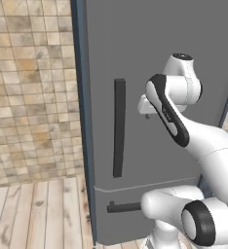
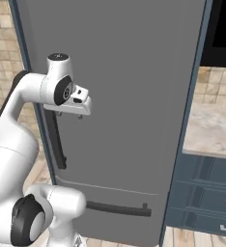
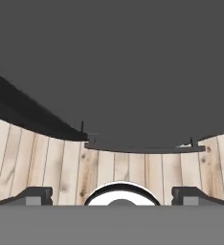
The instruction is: Retrieve the sausage and cheese from the fridge and place them on the cutting board on the counter.
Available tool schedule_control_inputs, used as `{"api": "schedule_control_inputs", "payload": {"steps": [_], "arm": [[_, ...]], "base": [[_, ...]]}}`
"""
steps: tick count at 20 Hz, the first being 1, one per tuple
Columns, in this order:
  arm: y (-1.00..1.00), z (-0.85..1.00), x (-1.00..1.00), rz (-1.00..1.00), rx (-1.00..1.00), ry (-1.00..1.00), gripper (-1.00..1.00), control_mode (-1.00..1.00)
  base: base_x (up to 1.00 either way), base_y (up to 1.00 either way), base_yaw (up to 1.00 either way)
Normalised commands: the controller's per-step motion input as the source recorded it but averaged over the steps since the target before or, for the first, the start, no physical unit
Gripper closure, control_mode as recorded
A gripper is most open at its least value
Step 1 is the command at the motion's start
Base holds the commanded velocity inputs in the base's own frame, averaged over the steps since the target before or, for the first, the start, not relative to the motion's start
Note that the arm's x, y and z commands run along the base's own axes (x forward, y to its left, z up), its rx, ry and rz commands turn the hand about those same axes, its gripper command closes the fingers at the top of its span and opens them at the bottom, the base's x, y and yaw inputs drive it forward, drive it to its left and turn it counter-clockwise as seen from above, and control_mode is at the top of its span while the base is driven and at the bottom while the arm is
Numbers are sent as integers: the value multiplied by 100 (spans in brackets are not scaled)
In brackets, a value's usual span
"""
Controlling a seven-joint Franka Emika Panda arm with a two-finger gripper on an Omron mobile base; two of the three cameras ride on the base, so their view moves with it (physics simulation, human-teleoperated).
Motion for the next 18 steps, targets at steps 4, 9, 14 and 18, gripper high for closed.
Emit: {"api": "schedule_control_inputs", "payload": {"steps": [4, 9, 14, 18], "arm": [[0, 0, 0, 0, 0, 0, -100, 100], [0, 0, 0, 0, 0, 0, -100, 100], [0, 0, 0, 0, 0, 0, -100, 100], [0, 0, 0, 0, 0, 0, -100, 100]], "base": [[-49, 39, 0], [-44, 70, 0], [-79, 37, -2], [-51, -5, -8]]}}
